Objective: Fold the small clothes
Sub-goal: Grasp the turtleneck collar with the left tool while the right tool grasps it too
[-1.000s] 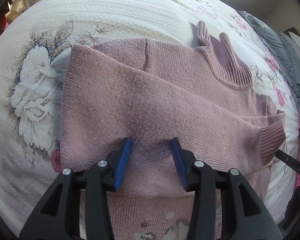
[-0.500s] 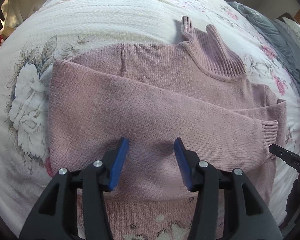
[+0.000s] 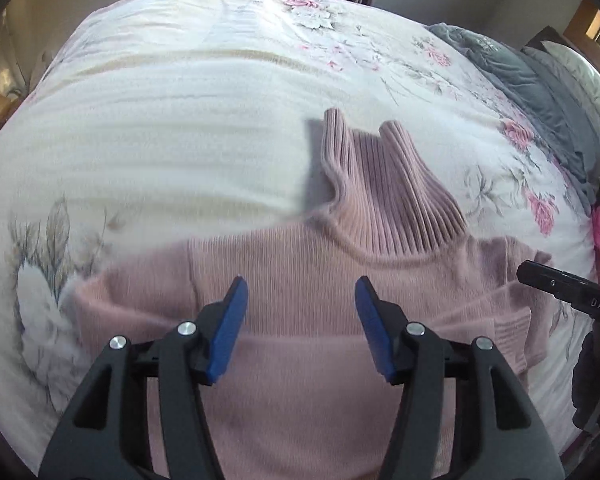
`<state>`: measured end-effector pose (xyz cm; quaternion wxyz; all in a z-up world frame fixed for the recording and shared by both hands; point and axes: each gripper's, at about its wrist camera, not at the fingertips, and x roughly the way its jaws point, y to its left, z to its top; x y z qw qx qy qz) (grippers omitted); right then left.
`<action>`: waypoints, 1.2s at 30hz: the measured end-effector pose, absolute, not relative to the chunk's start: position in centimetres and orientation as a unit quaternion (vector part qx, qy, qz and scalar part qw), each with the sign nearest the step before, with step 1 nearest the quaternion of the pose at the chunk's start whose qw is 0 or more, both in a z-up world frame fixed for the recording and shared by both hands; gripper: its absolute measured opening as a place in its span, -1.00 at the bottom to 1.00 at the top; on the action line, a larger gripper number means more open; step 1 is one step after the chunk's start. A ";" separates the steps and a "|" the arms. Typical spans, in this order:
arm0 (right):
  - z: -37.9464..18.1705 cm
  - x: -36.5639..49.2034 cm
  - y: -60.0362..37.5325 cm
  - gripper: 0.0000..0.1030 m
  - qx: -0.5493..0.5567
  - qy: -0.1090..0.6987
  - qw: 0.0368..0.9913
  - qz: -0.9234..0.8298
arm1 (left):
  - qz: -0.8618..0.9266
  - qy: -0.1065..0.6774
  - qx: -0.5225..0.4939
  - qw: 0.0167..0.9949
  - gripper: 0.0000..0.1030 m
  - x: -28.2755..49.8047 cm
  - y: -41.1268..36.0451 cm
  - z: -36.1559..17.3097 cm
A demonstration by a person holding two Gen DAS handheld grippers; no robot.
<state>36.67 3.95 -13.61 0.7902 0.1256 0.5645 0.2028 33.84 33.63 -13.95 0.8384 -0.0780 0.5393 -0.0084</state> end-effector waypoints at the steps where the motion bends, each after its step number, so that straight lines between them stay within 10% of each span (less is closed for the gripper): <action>1: -13.7 38.2 4.9 -0.05 0.121 0.564 0.789 0.211 | -0.007 0.542 -0.076 0.837 0.08 35.4 33.7 -14.1; 16: -19.7 50.1 10.4 0.13 0.167 0.622 0.730 0.228 | -0.035 0.583 -0.040 0.811 0.12 47.0 31.9 -18.8; 23: -18.5 49.9 10.8 -0.47 0.147 0.597 0.744 0.261 | -0.056 0.588 -0.082 0.803 -0.84 48.2 32.0 -19.6; 28: -14.7 47.5 8.8 -0.76 0.165 0.546 0.764 0.303 | -0.097 0.536 -0.140 0.827 -0.86 46.0 33.3 -16.3; 36: -11.6 44.1 6.0 -0.68 0.161 0.517 0.777 0.322 | -0.145 0.487 -0.131 0.851 -0.86 40.1 32.4 -13.3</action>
